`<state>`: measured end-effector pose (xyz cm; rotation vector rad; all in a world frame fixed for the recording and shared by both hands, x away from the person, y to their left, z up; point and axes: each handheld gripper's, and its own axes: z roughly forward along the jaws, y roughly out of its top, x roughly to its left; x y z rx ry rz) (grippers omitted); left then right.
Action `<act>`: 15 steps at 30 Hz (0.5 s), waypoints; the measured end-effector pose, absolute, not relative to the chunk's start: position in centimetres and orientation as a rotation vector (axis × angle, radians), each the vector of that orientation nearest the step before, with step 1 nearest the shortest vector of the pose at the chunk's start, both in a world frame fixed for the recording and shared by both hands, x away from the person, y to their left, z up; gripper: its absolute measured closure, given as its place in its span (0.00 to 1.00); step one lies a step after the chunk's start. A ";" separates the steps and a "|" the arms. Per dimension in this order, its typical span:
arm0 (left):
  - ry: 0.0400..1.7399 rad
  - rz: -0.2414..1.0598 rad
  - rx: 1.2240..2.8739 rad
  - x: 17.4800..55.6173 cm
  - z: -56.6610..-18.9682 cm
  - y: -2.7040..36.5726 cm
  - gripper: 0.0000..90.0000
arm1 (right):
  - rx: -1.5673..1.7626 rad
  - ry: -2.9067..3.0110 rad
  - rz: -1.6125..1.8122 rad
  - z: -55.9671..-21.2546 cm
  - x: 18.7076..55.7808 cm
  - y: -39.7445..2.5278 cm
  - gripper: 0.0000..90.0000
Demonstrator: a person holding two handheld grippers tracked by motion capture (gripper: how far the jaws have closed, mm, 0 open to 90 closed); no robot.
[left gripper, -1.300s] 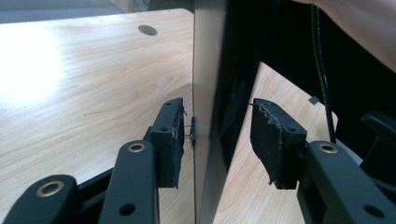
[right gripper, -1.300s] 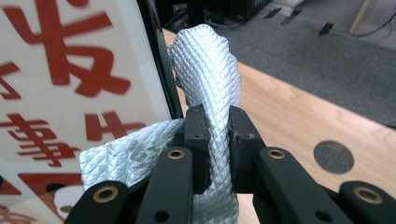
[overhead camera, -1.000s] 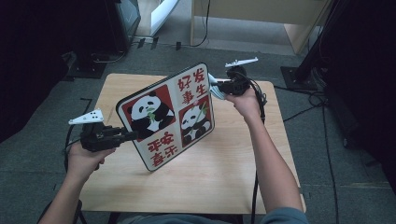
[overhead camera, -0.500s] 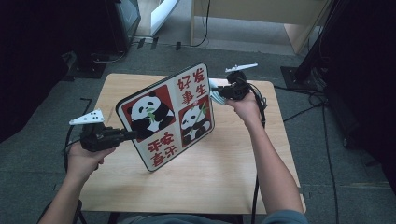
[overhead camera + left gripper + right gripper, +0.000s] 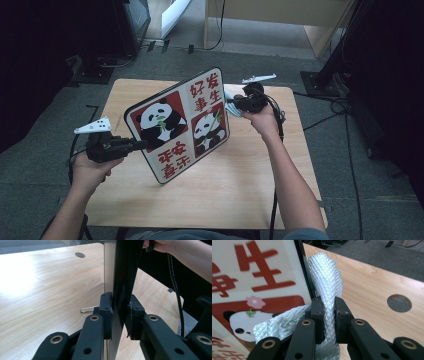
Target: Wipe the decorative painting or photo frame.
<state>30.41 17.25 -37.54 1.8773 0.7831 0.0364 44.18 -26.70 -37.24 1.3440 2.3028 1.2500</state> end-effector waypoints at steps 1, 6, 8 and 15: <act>0.783 0.036 1.877 30.4 -37.5 17.2 0.87 | 1.344 2.304 1.251 -37.4 44.1 -26.7 0.90; 0.781 0.038 1.877 30.4 -37.6 17.2 0.87 | 1.366 2.314 1.240 -38.1 44.0 -26.9 0.90; 0.780 0.038 1.875 30.4 -37.6 17.2 0.87 | 1.358 2.309 1.245 -38.3 43.9 -26.9 0.90; 0.779 0.040 1.875 30.4 -37.6 17.2 0.87 | 1.385 2.318 1.247 -39.2 43.7 -27.1 0.90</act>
